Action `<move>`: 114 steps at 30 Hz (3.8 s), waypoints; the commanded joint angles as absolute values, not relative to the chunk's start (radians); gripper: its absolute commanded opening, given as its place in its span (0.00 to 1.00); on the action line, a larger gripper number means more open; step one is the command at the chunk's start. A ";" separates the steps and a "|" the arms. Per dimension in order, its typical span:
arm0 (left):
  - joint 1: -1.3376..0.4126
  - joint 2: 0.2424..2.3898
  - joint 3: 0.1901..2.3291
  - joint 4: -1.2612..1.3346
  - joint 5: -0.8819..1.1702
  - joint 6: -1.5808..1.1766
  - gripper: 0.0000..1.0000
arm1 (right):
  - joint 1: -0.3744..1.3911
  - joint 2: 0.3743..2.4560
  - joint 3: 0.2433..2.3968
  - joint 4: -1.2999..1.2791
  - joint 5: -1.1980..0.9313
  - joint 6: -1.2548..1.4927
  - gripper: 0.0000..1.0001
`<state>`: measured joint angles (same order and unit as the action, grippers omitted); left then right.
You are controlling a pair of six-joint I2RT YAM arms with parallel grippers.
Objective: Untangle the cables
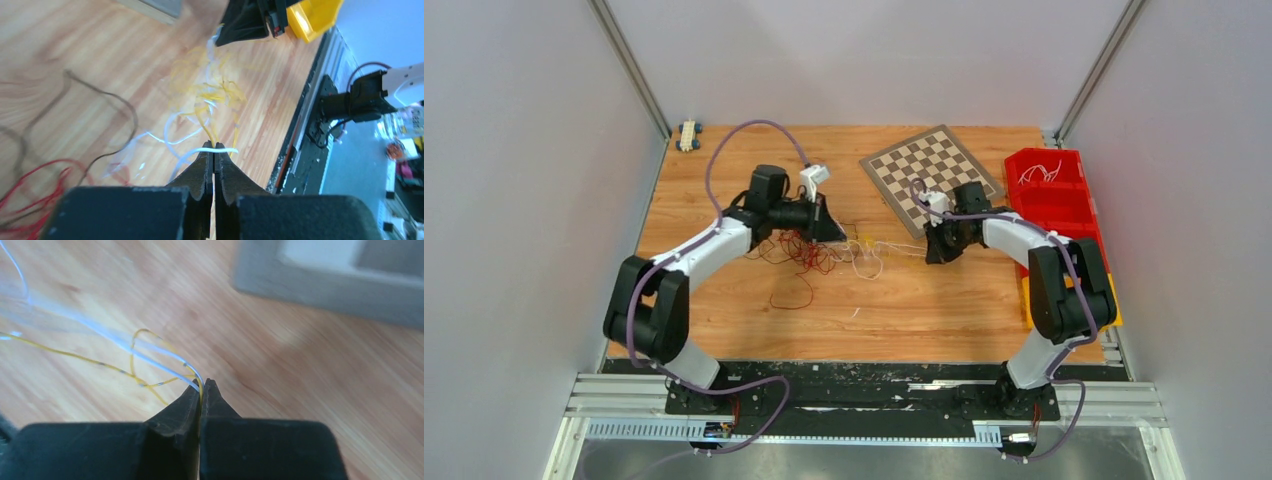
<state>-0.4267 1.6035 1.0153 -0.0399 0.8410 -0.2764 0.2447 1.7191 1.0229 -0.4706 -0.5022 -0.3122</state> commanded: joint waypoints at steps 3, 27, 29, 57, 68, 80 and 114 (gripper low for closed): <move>-0.281 1.448 1.091 -0.316 0.844 -0.134 0.00 | 0.151 1.668 0.961 -0.517 -0.248 -0.439 0.00; 0.405 1.342 1.414 -0.385 0.799 0.016 0.00 | 0.030 1.659 0.962 -0.564 -0.174 -0.610 0.00; 0.441 1.358 1.448 -0.356 0.766 -0.017 0.00 | 0.030 1.653 0.962 -0.567 -0.173 -0.611 0.00; 0.098 1.260 1.361 -0.212 0.990 -0.259 0.00 | 0.191 1.481 1.454 -0.820 -0.923 -0.434 0.95; -0.310 1.335 1.311 -0.127 0.990 -0.387 0.00 | 0.465 1.480 1.684 -0.573 -0.870 -0.280 1.00; -0.402 1.419 1.405 -0.082 1.061 -0.474 0.00 | 0.520 1.492 1.567 -0.594 -0.810 -0.355 0.48; -0.402 1.511 1.428 -0.257 0.850 -0.215 1.00 | -0.500 1.962 1.850 -0.786 -0.742 -0.741 0.00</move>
